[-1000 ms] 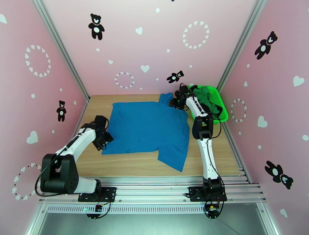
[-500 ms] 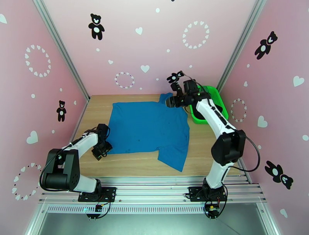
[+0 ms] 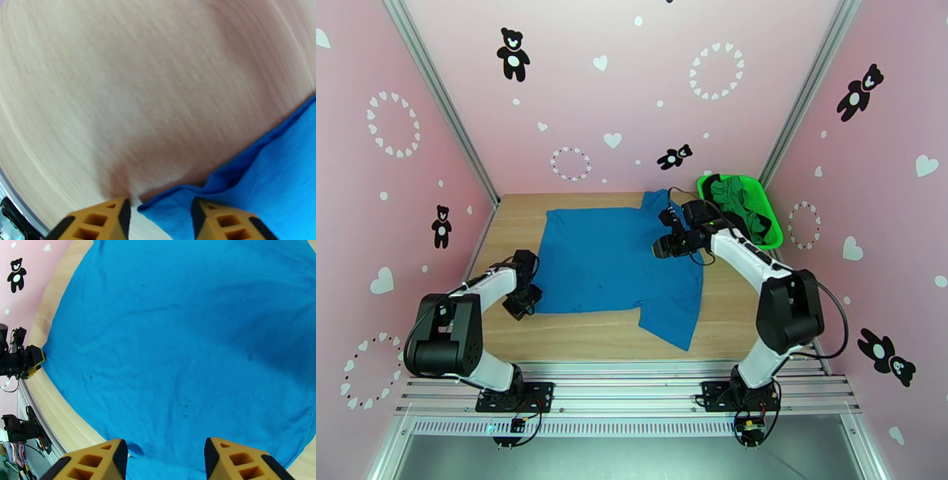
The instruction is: Fold and stack the mixed laundry pile
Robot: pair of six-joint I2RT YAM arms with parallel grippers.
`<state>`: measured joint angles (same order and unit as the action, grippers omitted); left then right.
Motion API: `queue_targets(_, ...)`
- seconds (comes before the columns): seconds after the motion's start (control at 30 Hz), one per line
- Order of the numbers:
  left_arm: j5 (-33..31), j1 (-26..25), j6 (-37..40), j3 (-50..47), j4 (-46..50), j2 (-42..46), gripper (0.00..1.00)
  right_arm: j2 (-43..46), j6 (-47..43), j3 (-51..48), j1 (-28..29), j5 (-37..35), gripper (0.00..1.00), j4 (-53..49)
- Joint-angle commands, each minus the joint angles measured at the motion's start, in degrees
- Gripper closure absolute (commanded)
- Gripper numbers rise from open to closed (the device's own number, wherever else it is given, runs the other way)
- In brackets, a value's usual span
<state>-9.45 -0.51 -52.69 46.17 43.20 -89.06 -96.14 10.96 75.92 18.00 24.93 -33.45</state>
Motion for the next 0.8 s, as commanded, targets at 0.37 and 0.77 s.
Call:
queue_targets(0.37,1.21,2.69,5.27,4.90,-0.62,-3.75,1.00,14.54,-5.28,-5.22,4.17,-8.28,0.46,-8.90)
queue_targets(0.77,1.06,6.27,10.69,16.45,2.89,-3.06,1.00,22.50,8.93,-24.32,29.46,-21.81,0.44,-11.57)
